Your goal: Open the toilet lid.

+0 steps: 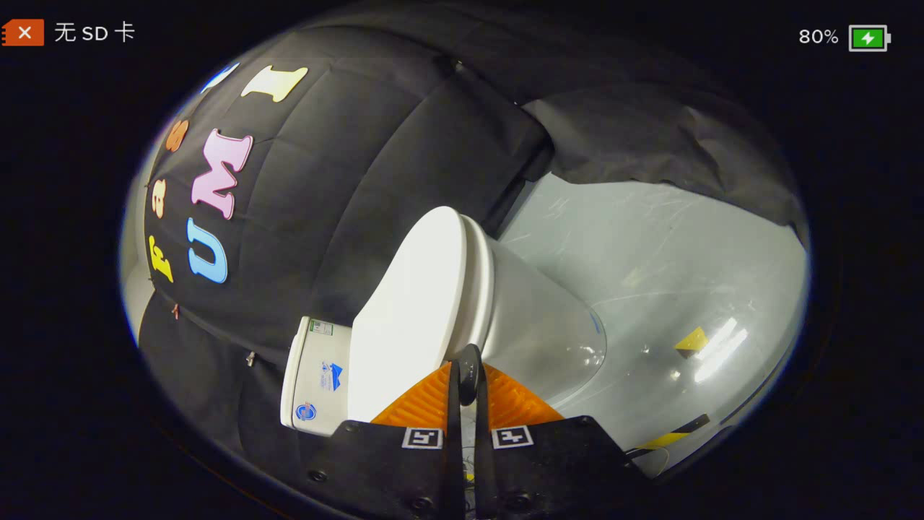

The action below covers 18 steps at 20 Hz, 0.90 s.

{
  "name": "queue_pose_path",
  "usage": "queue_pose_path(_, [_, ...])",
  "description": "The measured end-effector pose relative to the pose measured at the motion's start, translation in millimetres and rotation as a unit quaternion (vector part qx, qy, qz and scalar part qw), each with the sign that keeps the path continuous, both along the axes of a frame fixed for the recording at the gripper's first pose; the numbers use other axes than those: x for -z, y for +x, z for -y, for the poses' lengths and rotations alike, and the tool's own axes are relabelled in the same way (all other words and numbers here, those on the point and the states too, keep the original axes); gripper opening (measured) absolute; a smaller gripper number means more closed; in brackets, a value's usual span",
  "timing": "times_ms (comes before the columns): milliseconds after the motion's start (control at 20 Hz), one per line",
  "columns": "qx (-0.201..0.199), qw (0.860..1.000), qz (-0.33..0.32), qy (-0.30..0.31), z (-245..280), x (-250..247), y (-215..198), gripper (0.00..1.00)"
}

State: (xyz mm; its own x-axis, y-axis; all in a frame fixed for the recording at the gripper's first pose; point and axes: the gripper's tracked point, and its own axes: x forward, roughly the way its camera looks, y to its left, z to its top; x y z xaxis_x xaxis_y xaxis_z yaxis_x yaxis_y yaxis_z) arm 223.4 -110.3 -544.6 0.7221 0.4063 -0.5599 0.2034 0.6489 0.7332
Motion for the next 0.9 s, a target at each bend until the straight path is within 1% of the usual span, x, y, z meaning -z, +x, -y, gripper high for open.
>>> queue_pose_path(350, [-0.002, 0.998, 0.028, -0.054, -11.3, -56.9, 5.4, 0.09])
queue_pose_path(500, [-0.014, 0.994, 0.05, -0.095, -20.9, -84.4, 5.5, 0.09])
queue_pose_path(700, [-0.014, 0.99, 0.073, -0.116, -37.5, -126.5, 9.0, 0.09])
queue_pose_path(900, [-0.023, 0.982, 0.096, -0.158, -61.7, -165.5, 7.7, 0.08])
